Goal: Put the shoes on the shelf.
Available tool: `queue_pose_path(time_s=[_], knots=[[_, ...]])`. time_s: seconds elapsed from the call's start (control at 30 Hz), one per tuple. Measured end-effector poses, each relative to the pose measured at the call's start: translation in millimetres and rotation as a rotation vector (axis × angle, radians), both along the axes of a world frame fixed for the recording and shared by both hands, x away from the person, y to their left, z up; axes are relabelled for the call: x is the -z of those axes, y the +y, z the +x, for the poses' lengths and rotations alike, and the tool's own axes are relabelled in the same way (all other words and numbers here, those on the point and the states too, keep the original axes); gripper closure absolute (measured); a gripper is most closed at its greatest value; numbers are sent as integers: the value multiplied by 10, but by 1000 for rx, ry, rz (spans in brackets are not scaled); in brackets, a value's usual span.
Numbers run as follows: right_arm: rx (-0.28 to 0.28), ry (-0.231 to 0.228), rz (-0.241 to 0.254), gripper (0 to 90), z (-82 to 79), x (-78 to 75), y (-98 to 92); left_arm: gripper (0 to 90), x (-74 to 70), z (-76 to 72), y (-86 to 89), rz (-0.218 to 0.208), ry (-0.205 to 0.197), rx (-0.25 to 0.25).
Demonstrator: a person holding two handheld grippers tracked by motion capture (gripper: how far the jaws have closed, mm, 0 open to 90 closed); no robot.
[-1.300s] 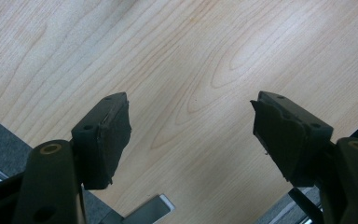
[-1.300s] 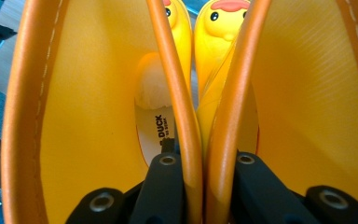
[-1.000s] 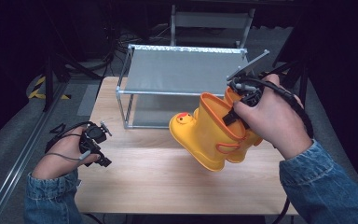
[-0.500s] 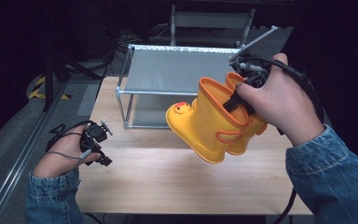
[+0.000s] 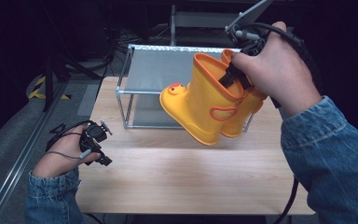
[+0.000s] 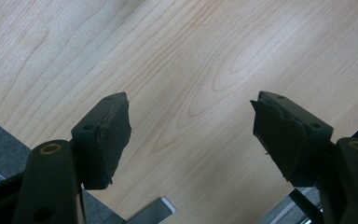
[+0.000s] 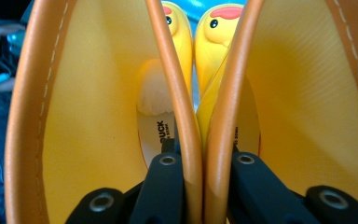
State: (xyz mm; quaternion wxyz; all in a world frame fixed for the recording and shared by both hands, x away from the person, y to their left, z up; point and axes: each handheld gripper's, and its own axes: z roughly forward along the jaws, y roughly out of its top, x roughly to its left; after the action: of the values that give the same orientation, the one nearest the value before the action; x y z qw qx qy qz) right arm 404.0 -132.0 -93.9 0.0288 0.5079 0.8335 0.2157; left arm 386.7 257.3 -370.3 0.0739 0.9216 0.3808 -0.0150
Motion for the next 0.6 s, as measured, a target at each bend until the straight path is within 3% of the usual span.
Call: queue_pose_path(time_s=[0.33, 0.6], knots=[[76, -17, -8, 872, 321, -136, 97, 282, 2, -2, 16, 5, -17, 16], [149, -22, -8, 871, 636, -171, 229, 282, 4, 20, -9, 5, -8, 18]])
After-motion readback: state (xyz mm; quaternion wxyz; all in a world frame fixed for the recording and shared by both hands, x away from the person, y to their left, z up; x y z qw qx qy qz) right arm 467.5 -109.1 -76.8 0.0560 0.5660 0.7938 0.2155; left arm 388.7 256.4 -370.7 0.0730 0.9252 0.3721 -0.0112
